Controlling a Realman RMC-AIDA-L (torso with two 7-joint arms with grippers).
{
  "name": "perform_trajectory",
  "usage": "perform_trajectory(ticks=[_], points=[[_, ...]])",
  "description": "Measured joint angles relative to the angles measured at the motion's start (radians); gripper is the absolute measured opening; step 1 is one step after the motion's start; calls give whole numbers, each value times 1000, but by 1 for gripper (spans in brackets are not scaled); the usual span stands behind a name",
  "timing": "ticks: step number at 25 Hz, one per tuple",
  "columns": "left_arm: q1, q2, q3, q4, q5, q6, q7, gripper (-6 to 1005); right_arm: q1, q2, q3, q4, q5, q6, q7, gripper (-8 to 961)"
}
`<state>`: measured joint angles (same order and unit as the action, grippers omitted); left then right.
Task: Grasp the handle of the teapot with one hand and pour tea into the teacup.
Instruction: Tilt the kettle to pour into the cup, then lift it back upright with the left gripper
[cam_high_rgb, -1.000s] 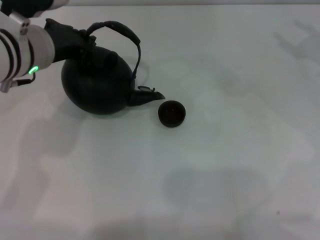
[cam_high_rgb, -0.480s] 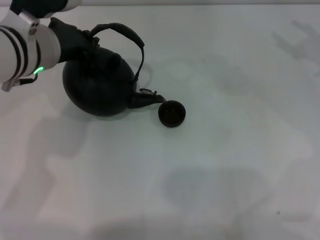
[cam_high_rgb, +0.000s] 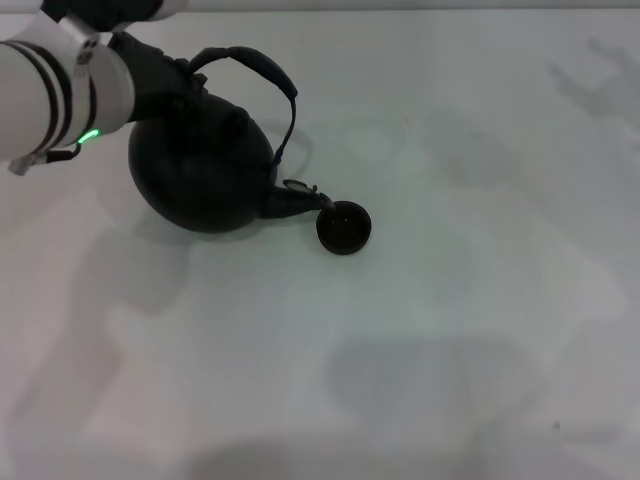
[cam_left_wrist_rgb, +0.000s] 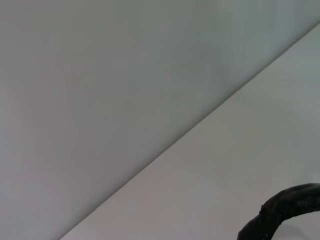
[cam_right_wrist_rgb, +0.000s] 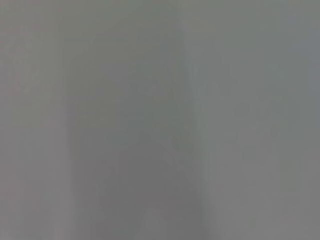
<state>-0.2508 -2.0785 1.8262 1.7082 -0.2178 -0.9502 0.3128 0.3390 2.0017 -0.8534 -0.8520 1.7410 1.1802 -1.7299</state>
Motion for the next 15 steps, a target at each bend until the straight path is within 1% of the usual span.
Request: perform_trajectory(ticks=[6, 15], points=[[-21, 0, 31, 18, 46, -38, -23, 137, 6, 0, -1, 16, 0, -2, -6, 843], [-58, 0, 38, 24, 67, -95, -28, 137, 12, 0, -1, 28, 0, -2, -17, 843]])
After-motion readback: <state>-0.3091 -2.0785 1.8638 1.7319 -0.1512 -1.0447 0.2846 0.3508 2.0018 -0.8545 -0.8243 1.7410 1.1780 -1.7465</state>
